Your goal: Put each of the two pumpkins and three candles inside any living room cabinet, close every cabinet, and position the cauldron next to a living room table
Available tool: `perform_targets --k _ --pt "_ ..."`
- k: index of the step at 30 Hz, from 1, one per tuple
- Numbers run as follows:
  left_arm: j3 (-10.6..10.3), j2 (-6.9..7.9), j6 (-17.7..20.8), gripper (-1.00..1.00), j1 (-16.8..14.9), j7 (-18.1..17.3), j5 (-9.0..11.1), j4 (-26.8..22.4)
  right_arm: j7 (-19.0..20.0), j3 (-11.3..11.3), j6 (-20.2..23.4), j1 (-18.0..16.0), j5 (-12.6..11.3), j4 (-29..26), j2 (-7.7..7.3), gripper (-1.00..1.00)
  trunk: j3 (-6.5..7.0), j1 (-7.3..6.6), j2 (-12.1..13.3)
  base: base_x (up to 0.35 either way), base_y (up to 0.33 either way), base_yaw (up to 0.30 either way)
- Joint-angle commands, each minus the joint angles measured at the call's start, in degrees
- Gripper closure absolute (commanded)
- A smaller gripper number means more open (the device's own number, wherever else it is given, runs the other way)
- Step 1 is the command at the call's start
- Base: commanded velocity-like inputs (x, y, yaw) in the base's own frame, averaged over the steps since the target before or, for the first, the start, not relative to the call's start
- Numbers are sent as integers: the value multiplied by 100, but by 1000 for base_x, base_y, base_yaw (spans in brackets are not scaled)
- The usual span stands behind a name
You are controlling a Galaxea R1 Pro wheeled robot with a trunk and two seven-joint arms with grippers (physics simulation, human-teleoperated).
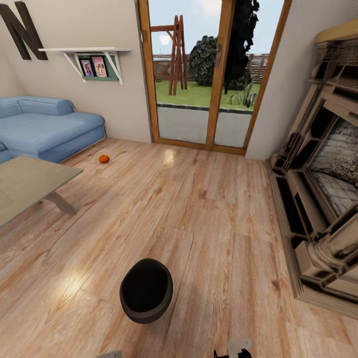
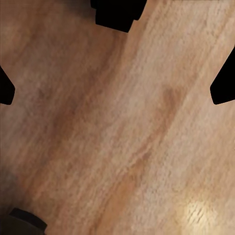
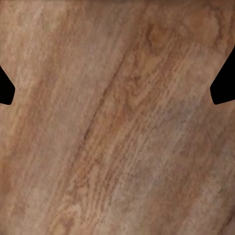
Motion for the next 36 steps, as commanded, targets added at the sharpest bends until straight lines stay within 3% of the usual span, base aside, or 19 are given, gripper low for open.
perform_targets --k 1,30,36 --pt "2 2 1 -100 0 0 0 0 0 0 0 0 0 -3 0 -100 9 0 0 0 0 0" --pt "2 3 1 -100 0 0 0 0 0 -14 6 0 -10 -8 -26 -100 276 0 0 0 0 0" --pt "2 4 2 -100 0 0 0 0 0 -25 219 0 -10 -14 -33 -100 321 0 0 0 0 0"
